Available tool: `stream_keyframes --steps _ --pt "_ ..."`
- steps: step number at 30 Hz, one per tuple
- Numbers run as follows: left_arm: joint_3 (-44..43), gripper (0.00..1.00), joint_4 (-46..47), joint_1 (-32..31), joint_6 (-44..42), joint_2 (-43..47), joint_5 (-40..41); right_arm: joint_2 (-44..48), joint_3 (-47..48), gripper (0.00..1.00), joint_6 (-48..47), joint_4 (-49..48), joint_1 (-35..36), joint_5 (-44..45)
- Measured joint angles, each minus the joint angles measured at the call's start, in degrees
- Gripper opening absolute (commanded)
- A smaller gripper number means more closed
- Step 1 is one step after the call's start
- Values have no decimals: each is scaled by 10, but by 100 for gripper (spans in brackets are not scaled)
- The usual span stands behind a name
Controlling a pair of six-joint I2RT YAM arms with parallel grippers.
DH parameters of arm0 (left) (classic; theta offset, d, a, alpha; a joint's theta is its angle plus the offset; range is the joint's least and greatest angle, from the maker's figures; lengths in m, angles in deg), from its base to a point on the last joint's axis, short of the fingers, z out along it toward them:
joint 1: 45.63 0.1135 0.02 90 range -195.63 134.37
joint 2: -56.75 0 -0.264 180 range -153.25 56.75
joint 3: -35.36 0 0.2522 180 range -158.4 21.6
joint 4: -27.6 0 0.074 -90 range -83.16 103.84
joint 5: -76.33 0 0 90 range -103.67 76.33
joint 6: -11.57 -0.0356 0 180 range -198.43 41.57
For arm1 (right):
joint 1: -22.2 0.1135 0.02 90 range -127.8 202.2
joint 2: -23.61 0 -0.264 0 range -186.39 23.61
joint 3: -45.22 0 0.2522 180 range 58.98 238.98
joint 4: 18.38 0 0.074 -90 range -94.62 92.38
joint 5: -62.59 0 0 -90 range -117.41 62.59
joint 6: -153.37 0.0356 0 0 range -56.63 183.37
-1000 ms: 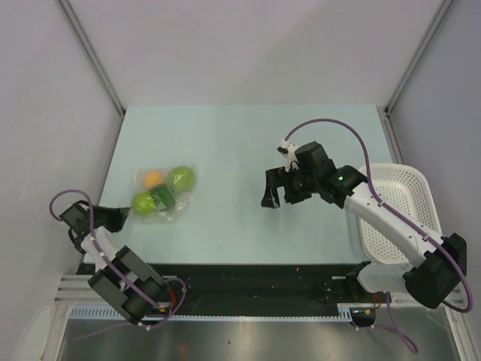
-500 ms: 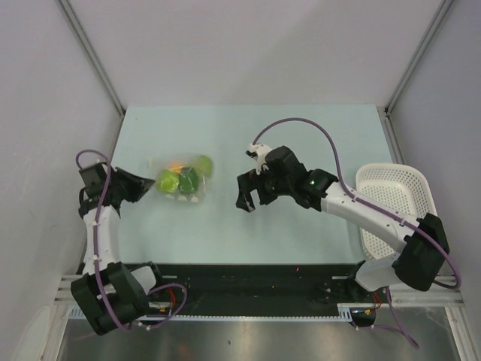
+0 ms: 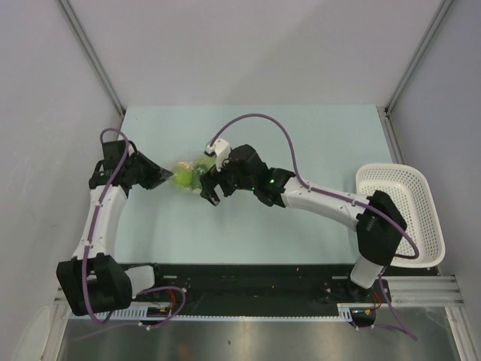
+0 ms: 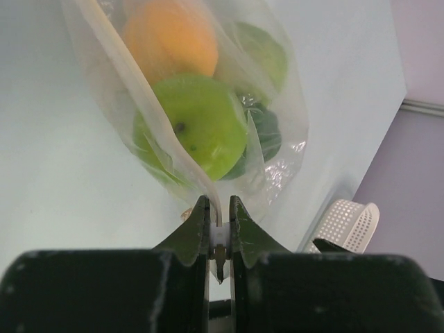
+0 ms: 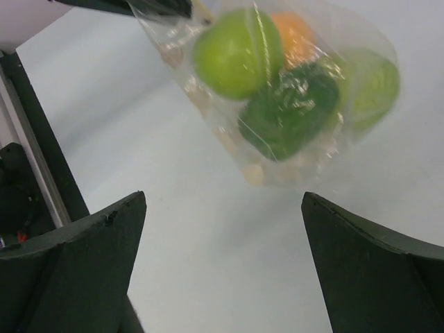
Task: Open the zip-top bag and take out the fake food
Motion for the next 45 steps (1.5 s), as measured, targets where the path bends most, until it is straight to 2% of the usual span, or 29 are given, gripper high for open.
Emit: stream_keyframes --steps 6,10,12,17,24,29,30,31,34,36,37,38,41,45 --pt "-1 0 -50 -47 46 19 50 -40 -15 98 -110 -124 39 -21" --pt "-1 0 -78 -51 66 50 68 -49 -23 86 -180 -183 61 -36" --pt "-1 0 -93 -51 72 63 76 -58 -23 86 -212 -205 68 -51" --pt "-1 0 -117 -51 78 92 85 -93 -20 78 -268 -242 72 -60" --pt "-1 0 -147 -51 77 102 92 -146 24 72 -311 -251 77 -45" --pt "-2 0 -161 -51 77 110 96 -162 67 60 -327 -257 90 -33" --pt "-2 0 -163 -51 77 111 96 -166 76 54 -328 -257 94 -33" --pt "-4 0 -166 -51 76 112 96 -172 86 36 -328 -256 96 -33" --pt "-18 2 -172 -50 70 111 109 -182 97 17 -330 -255 103 -32" --pt "-31 10 -188 -48 63 108 123 -182 98 11 -329 -260 103 -27" --pt "-37 13 -192 -48 62 107 127 -182 99 3 -329 -262 103 -30" --pt "-43 17 -193 -48 62 106 129 -182 99 0 -327 -267 102 -31" --pt "-53 23 -197 -48 62 106 134 -182 100 0 -322 -278 100 -30" --pt "-54 28 -199 -49 62 106 141 -182 100 0 -316 -281 98 -30"
